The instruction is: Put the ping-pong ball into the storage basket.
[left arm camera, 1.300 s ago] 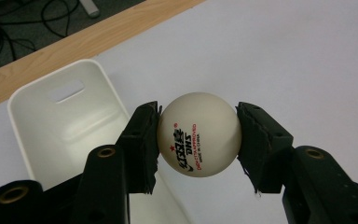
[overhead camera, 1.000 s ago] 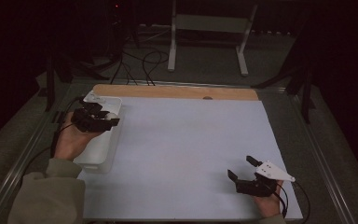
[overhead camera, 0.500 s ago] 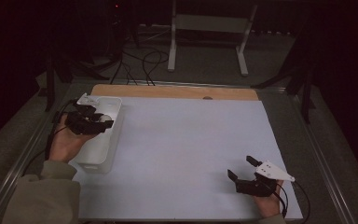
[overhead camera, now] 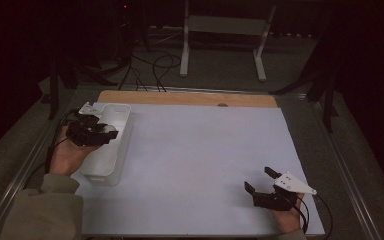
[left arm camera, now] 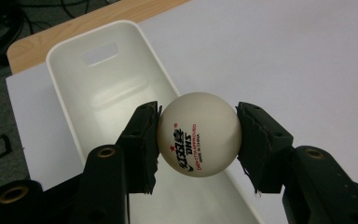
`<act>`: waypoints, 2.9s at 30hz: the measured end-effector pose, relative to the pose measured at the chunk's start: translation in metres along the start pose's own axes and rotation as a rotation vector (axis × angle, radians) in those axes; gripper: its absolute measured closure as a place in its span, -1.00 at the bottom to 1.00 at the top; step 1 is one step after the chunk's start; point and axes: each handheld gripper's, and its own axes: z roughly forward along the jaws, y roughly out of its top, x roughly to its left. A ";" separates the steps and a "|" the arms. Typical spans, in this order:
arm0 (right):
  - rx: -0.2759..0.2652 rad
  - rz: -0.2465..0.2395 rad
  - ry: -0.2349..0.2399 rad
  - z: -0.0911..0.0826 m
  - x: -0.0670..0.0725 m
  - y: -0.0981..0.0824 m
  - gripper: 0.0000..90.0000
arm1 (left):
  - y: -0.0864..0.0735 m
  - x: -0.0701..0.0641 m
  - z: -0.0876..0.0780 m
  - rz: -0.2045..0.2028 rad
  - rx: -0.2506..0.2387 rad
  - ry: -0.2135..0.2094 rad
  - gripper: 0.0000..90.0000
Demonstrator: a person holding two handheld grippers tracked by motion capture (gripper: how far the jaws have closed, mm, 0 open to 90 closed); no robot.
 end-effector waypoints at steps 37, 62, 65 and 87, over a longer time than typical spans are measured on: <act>0.002 -0.002 -0.003 0.000 0.000 0.000 -0.84 | -0.015 0.005 0.010 -0.022 0.032 0.002 0.14; 0.003 0.001 -0.002 0.000 0.000 0.000 -0.84 | -0.026 0.009 0.017 -0.032 0.061 0.006 0.13; 0.003 0.000 -0.002 0.000 0.000 0.000 -0.84 | -0.028 0.009 0.017 -0.035 0.065 0.005 0.13; 0.001 0.003 -0.006 0.000 0.000 0.000 -0.84 | -0.034 0.010 0.016 -0.040 0.060 0.065 -0.90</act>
